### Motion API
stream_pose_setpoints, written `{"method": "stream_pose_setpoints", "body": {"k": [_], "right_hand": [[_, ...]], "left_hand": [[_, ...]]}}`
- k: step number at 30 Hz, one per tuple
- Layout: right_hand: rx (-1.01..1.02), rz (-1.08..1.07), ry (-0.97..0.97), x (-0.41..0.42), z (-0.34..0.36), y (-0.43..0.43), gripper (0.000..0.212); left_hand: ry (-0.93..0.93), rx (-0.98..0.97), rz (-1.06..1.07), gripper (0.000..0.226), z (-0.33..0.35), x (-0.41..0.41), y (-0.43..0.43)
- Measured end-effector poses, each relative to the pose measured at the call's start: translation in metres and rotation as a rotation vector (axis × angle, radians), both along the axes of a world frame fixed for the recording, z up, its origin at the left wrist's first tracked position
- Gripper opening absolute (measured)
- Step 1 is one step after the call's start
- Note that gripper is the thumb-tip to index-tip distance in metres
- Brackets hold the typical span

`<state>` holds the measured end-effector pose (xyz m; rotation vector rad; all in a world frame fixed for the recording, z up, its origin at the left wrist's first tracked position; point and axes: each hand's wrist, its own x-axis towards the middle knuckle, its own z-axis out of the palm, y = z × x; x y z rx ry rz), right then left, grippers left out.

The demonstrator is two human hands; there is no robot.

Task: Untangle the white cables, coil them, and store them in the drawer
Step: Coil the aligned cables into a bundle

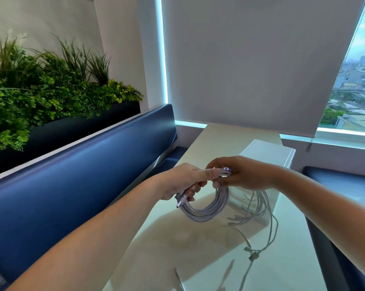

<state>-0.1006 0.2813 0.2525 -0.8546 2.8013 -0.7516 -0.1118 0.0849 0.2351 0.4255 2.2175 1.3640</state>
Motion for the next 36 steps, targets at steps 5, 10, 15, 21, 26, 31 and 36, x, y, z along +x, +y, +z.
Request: {"method": "stream_pose_setpoints", "body": {"k": [5,10,15,21,26,31,36], "right_hand": [[0.071,-0.048,0.044,0.002,0.009,0.005,0.024],[-0.051,-0.109,-0.064,0.003,0.007,0.017,0.061],[-0.169,-0.114,-0.060,0.009,0.005,0.009,0.051],[-0.110,-0.181,0.182,0.018,0.001,0.002,0.038],[-0.179,-0.215,0.117,0.023,-0.003,-0.001,0.038],[-0.229,-0.246,0.189,0.025,-0.010,-0.001,0.028],[-0.201,-0.268,0.357,0.030,-0.016,-0.004,0.025]], "left_hand": [[0.035,0.036,0.032,0.049,0.000,0.004,-0.005],[0.006,0.101,0.058,0.045,0.003,0.005,-0.019],[-0.030,0.157,0.053,0.048,0.003,0.013,-0.025],[-0.129,0.236,0.110,0.061,0.005,0.022,-0.027],[-0.113,0.226,0.137,0.052,0.004,0.030,-0.027],[-0.124,0.266,0.142,0.050,0.001,0.040,-0.026],[-0.149,0.263,0.142,0.052,-0.005,0.046,-0.025]]}}
